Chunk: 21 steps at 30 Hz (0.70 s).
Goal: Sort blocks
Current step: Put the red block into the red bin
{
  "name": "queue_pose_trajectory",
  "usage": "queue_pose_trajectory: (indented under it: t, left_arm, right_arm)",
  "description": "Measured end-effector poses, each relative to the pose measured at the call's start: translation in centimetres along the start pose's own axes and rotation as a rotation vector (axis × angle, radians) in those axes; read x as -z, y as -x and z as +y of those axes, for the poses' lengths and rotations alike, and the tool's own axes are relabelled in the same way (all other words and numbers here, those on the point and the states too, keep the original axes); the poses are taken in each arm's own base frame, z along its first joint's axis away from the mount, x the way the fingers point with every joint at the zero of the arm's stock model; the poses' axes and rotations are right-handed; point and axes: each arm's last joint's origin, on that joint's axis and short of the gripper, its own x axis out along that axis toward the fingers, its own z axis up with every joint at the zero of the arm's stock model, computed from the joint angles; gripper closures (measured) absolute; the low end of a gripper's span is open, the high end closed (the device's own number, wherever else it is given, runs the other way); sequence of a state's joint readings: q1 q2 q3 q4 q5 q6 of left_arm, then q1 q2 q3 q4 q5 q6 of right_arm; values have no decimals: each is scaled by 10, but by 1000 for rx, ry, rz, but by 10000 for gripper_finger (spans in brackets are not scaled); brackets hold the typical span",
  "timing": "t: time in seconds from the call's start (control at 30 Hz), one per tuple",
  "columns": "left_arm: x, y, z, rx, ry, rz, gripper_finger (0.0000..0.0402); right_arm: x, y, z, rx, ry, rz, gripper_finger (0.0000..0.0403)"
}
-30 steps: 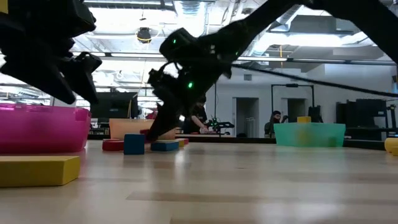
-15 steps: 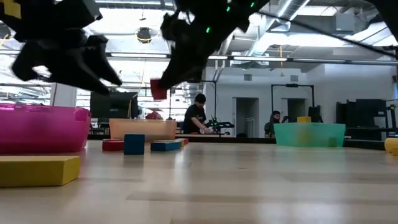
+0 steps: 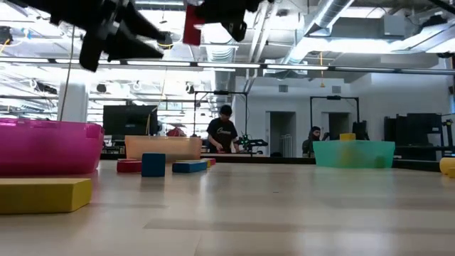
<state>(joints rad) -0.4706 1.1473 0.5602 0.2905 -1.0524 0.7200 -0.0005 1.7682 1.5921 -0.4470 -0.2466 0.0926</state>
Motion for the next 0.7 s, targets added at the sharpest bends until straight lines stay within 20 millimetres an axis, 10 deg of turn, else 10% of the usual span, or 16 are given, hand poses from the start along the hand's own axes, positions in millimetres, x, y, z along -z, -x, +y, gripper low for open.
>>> queue_pose_trajectory:
  t: [0.7]
  left_arm:
    - [-30, -12, -4, -137, -301, -247, 137]
  right_arm:
    - [-8, -4, 13, -115, -13, -82, 360]
